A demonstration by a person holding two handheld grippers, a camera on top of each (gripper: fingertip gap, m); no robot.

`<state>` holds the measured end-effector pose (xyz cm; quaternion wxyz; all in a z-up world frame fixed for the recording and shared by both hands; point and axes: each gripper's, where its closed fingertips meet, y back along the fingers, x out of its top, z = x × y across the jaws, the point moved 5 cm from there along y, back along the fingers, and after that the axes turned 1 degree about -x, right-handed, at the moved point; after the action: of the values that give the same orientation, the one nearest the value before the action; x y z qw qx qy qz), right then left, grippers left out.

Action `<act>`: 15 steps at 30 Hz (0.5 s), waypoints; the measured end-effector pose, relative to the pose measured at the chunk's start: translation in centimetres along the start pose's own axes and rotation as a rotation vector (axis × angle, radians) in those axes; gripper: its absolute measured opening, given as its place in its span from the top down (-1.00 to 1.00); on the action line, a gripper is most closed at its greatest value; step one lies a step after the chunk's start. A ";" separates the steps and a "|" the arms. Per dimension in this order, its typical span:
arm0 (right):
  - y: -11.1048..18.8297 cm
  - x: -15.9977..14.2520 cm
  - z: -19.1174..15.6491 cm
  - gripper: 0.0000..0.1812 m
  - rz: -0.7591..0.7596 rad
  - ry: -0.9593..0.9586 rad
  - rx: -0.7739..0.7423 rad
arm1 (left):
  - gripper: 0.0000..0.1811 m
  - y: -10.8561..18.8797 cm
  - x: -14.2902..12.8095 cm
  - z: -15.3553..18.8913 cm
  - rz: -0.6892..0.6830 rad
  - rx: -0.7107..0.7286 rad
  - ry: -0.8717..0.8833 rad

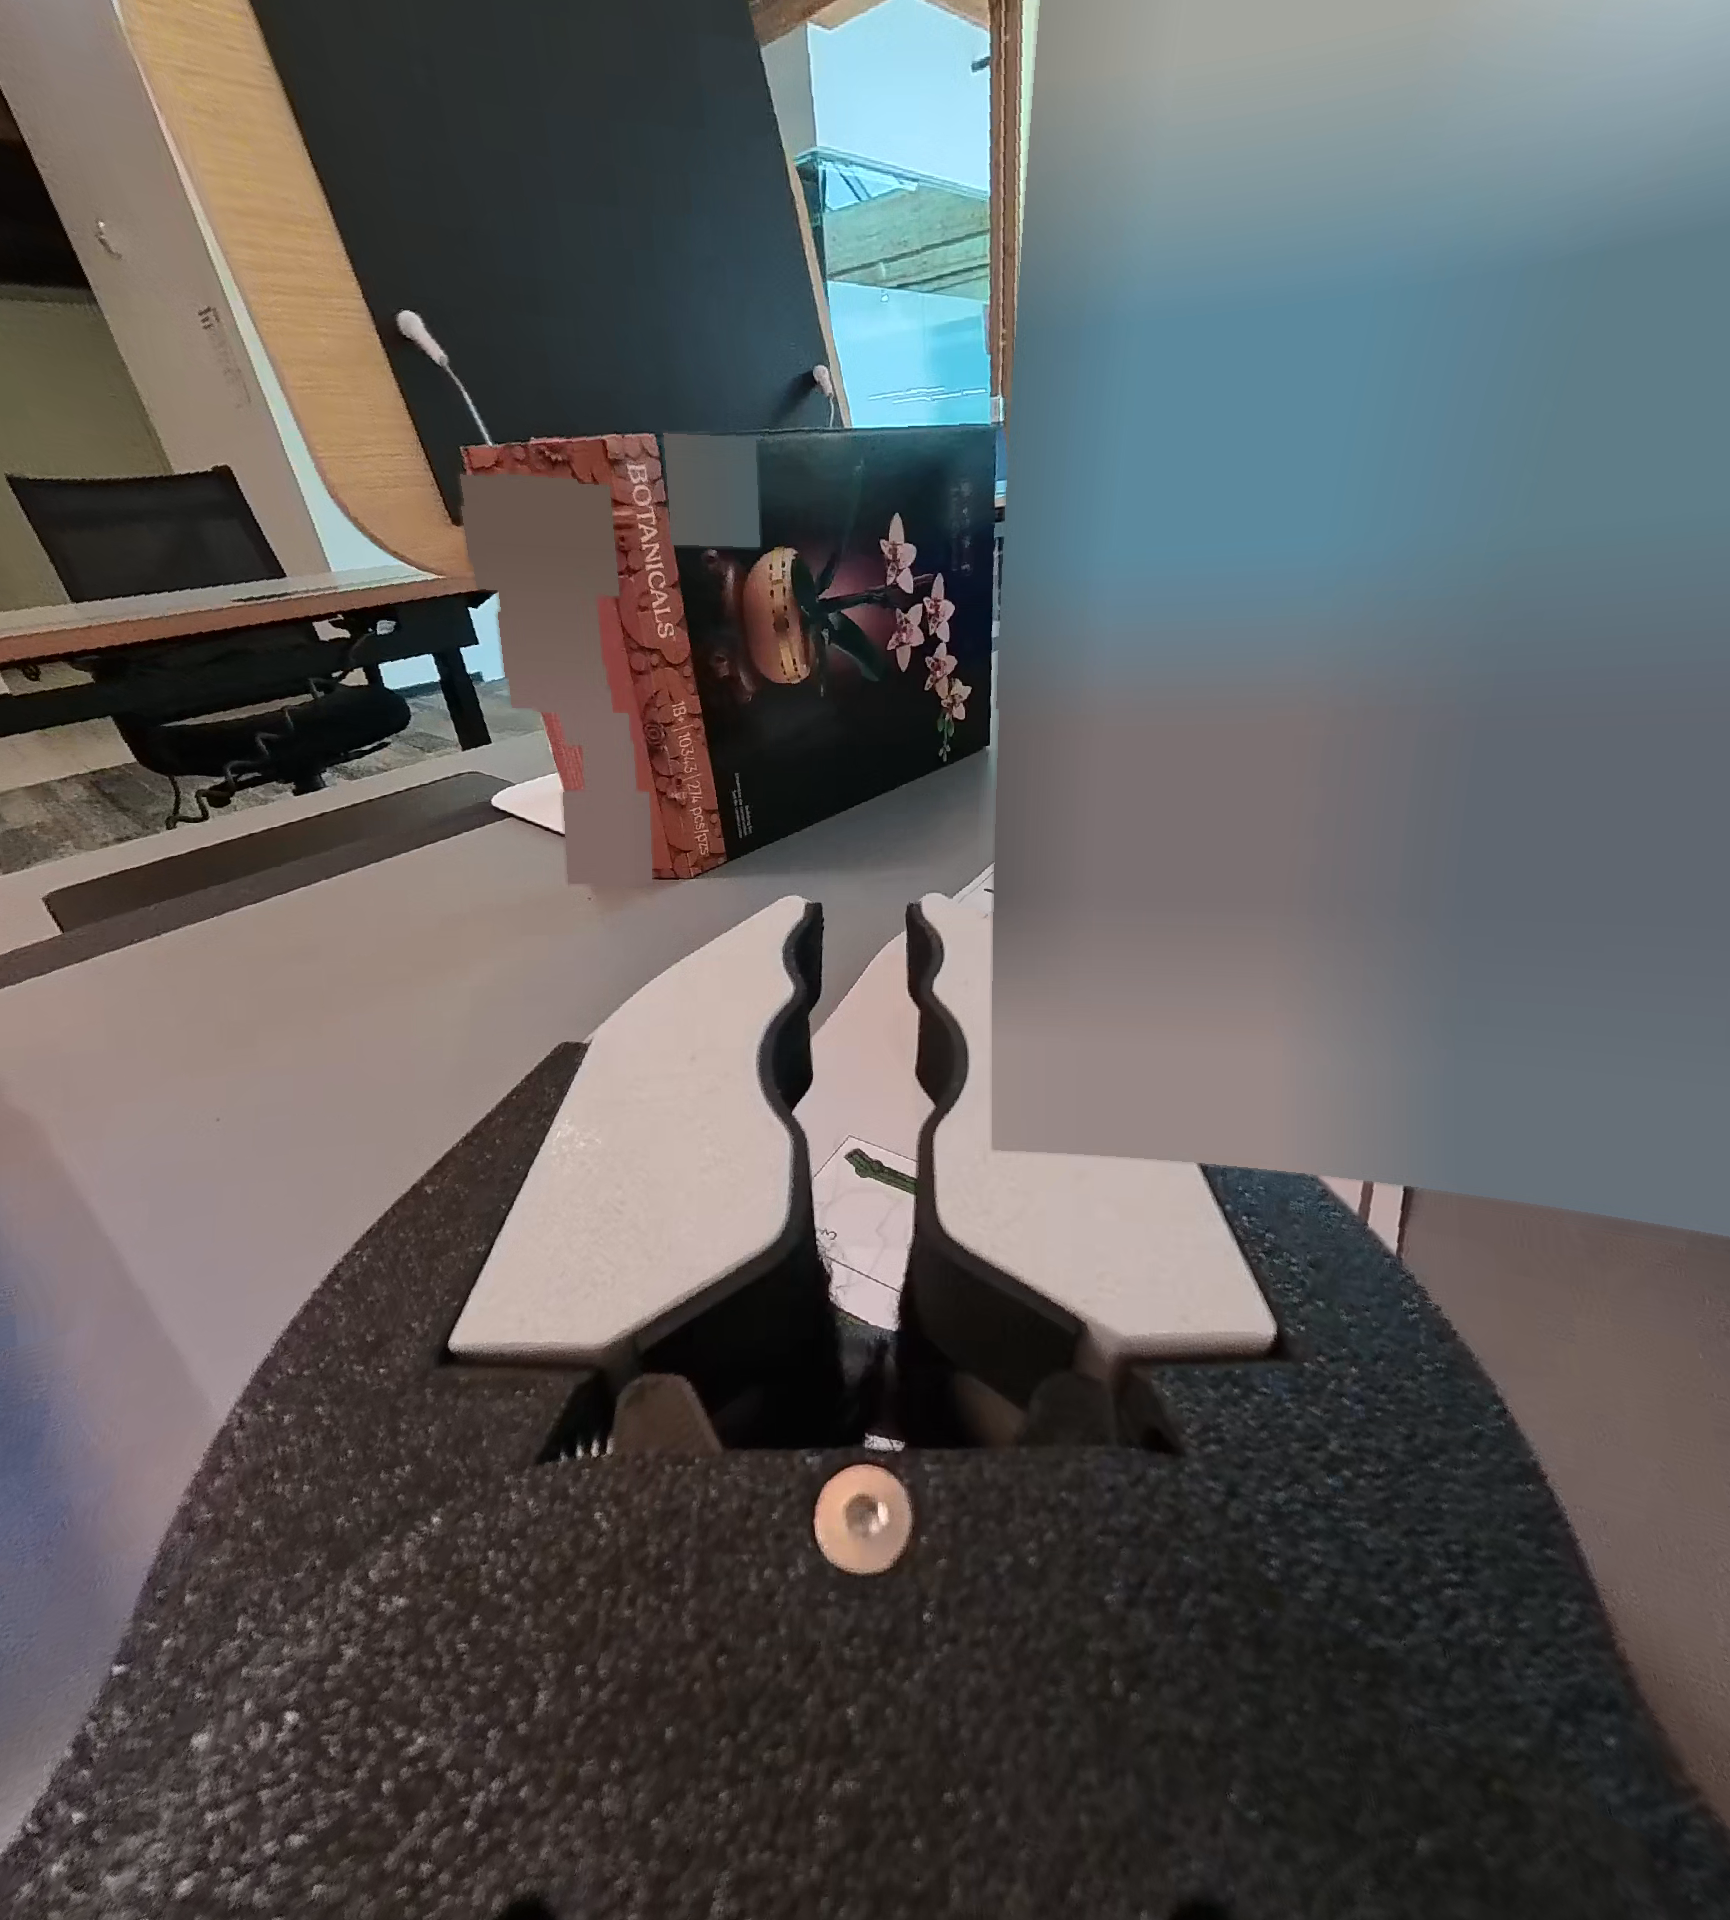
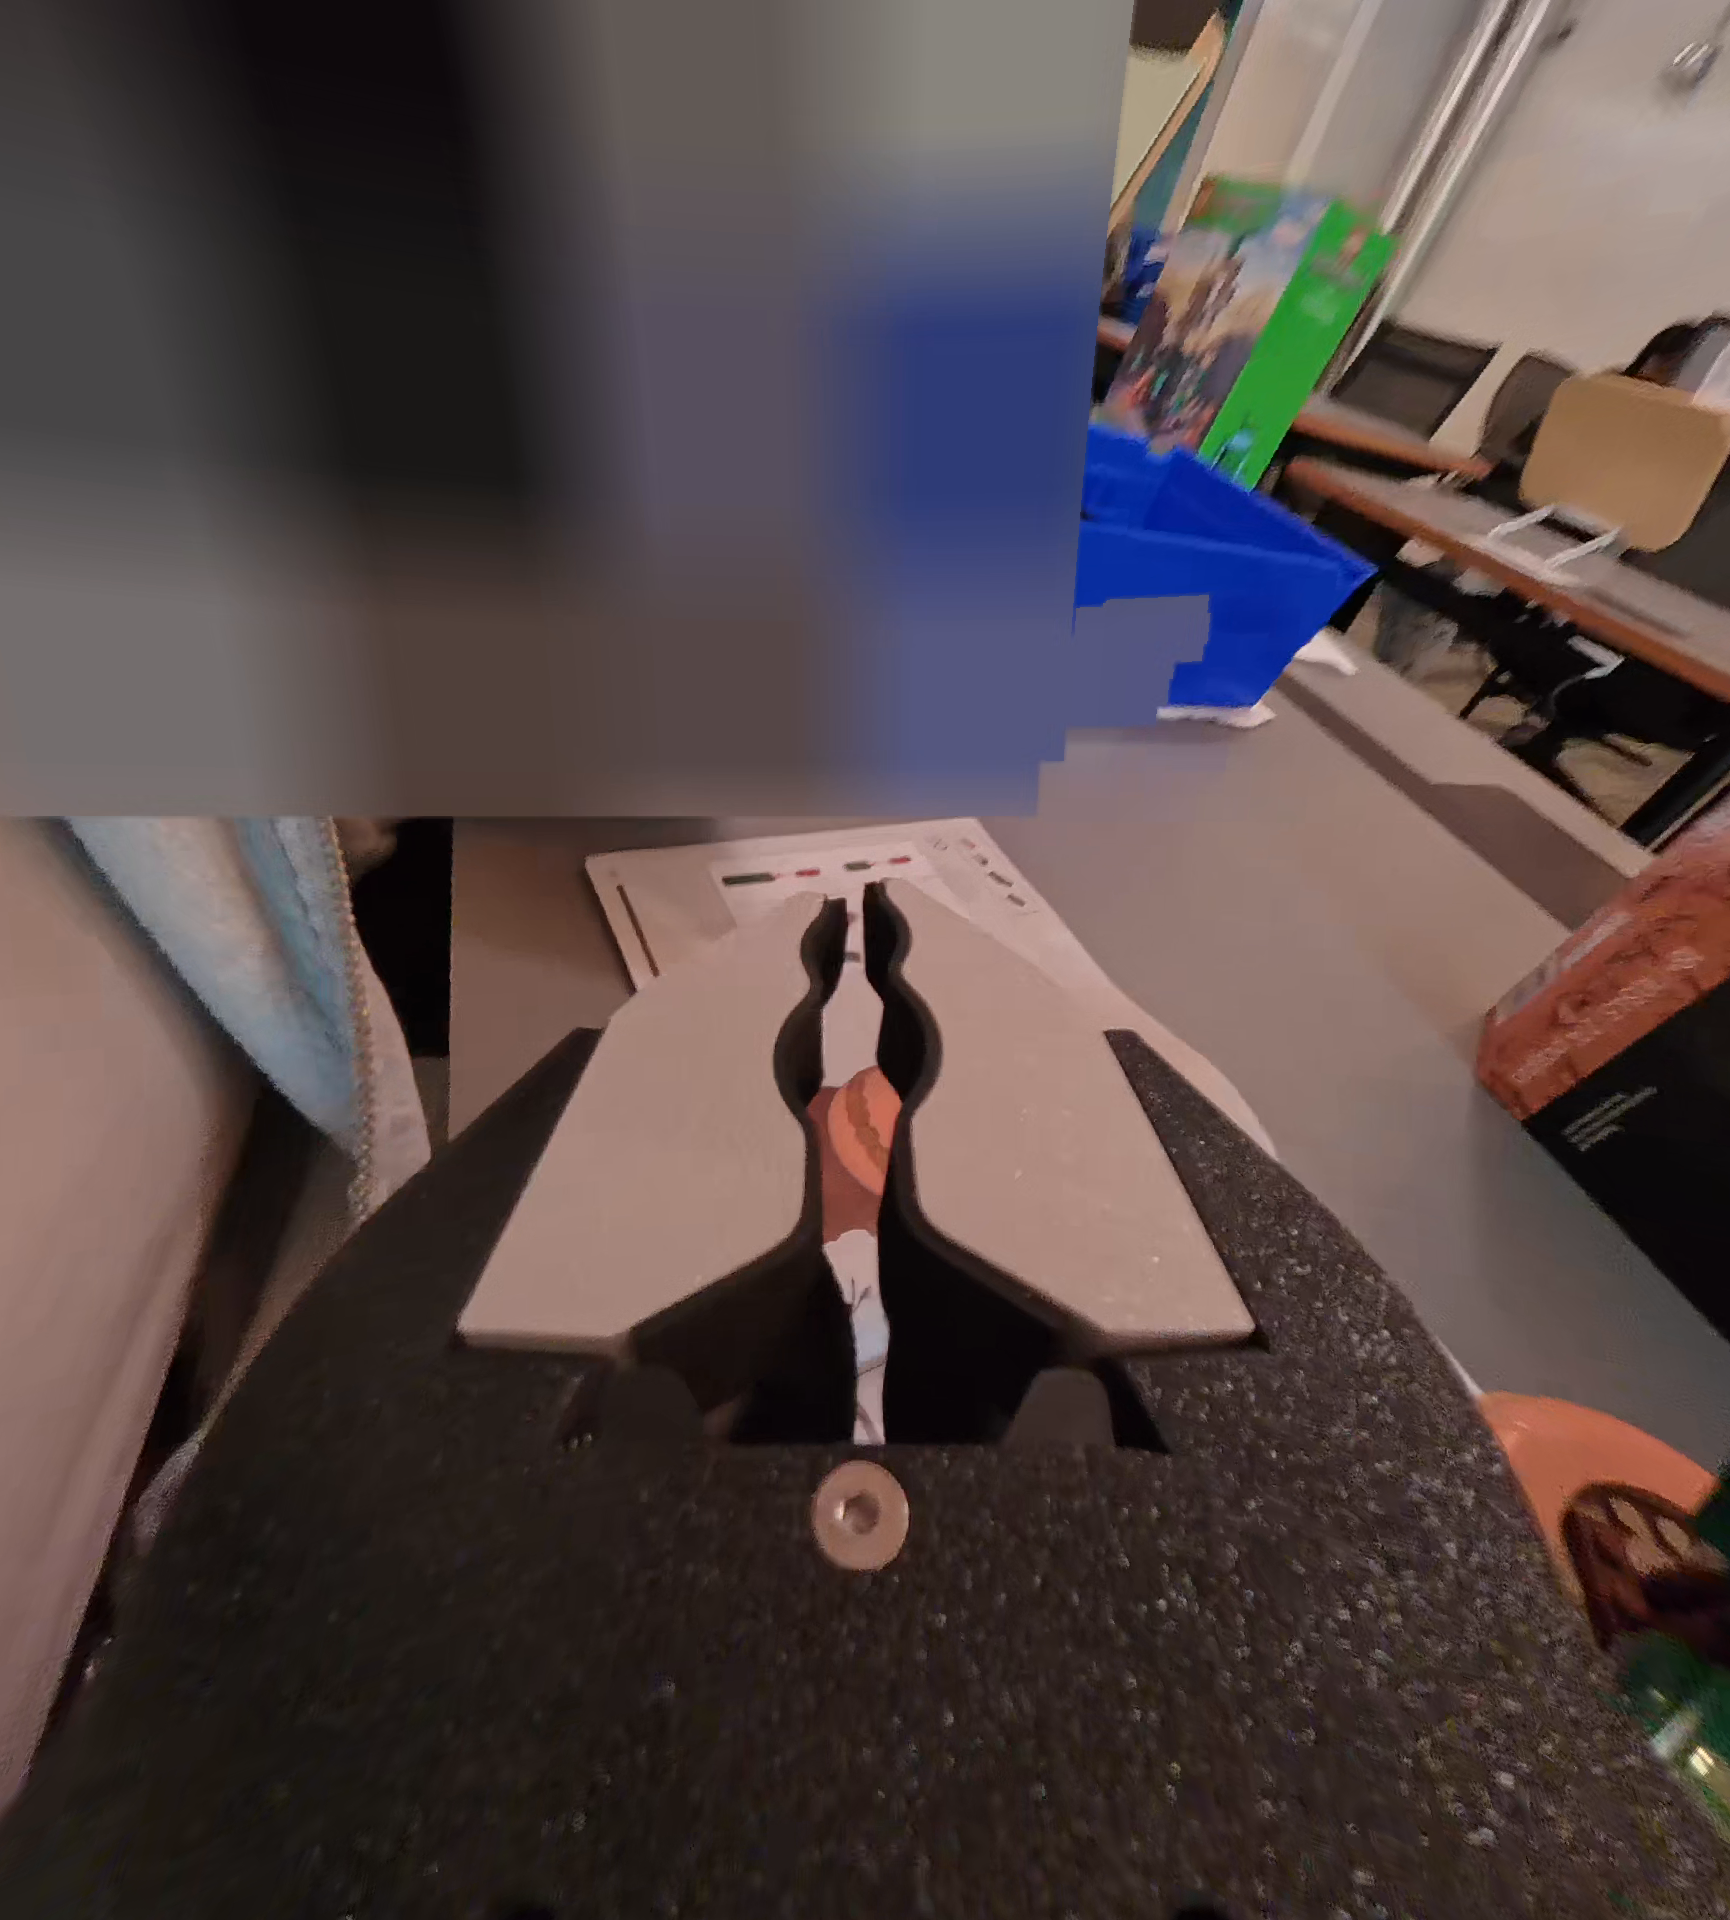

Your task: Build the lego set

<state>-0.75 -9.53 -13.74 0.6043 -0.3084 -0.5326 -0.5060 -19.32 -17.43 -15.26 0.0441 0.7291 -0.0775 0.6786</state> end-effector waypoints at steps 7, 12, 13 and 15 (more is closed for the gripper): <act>4.2 0.0 1.3 1.00 0.082 -0.022 -0.081 | 0.84 -0.6 1.1 0.1 0.092 0.002 0.039; 7.8 0.0 3.1 1.00 0.190 -0.036 -0.180 | 0.84 -2.5 2.4 1.4 0.124 -0.055 0.062; 8.3 -0.2 3.5 1.00 0.188 -0.044 -0.192 | 0.84 -2.9 2.6 1.7 0.121 -0.065 0.058; 9.0 -0.7 4.2 1.00 0.176 -0.057 -0.219 | 0.84 -3.7 3.0 2.1 0.114 -0.084 0.045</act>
<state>6.37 -2.79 -11.93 0.5936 -0.4324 -0.4620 -0.4972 -16.39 -14.36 -12.30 0.0377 0.7056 -0.1462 0.6924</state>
